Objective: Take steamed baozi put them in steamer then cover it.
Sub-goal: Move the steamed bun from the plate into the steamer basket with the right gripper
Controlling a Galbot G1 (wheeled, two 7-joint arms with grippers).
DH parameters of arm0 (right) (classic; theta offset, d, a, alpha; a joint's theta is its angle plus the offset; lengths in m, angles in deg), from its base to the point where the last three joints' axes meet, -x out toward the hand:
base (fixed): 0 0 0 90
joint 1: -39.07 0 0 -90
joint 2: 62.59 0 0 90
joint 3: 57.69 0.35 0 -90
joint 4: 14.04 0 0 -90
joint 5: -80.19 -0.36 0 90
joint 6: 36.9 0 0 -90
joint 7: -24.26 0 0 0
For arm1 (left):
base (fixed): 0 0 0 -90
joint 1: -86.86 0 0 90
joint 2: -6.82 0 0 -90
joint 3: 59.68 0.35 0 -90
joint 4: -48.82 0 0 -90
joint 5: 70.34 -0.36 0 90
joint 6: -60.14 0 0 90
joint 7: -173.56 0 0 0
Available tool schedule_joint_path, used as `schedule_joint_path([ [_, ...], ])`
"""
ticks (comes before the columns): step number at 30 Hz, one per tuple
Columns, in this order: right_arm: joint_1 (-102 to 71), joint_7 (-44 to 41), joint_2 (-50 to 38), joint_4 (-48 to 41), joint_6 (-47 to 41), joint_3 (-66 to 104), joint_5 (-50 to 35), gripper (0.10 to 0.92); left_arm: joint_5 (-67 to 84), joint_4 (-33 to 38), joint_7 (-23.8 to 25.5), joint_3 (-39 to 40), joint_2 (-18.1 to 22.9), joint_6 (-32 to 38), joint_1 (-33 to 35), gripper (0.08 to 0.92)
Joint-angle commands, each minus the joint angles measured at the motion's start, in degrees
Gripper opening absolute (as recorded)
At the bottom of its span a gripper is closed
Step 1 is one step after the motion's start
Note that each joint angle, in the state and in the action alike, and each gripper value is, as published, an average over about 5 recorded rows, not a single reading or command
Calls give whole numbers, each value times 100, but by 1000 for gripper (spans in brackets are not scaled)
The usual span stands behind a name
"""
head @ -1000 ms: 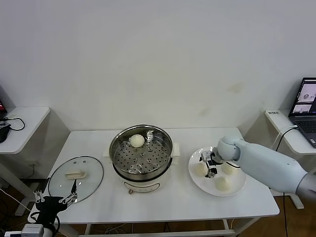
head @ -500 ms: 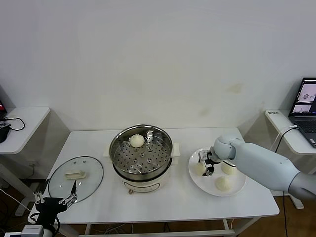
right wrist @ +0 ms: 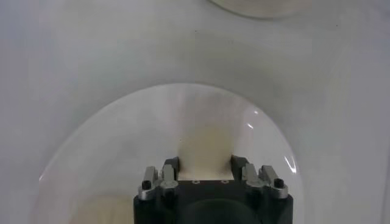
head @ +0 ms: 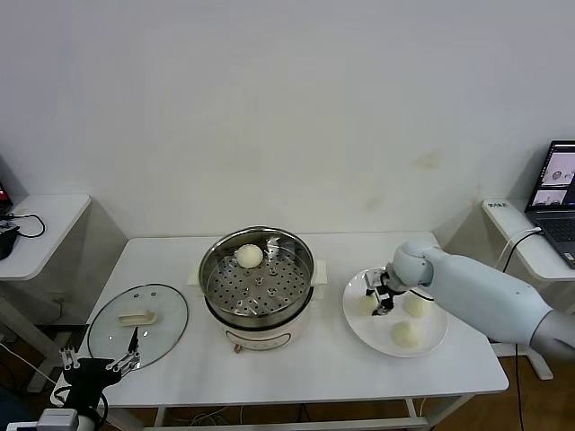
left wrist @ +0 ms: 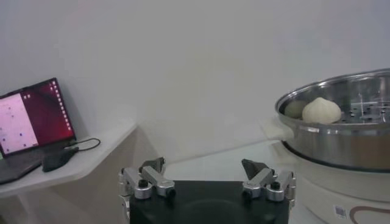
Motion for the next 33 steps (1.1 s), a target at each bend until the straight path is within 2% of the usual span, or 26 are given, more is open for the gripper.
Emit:
schedule_joint_path([
  [1, 488, -111, -243, 238, 3, -26, -195, 540, -1, 12, 2, 12, -6, -4, 0, 823],
  [8, 1681, -120, -552, 637, -67, -590, -783, 548, 0, 71, 11, 47, -51, -28, -10, 823],
  [14, 2820, -91, -285, 844, -208, -995, -1474, 551, -2, 117, 18, 89, -107, -36, -41, 823],
  [22, 3561, 191, 707, 869, -560, -1346, -2339, 553, 1, 143, 13, 66, -137, -39, -41, 823],
  [33, 2940, 872, 2605, 530, -1425, -1428, -3310, 560, 31, 163, 3, -146, -96, -27, -20, 823],
])
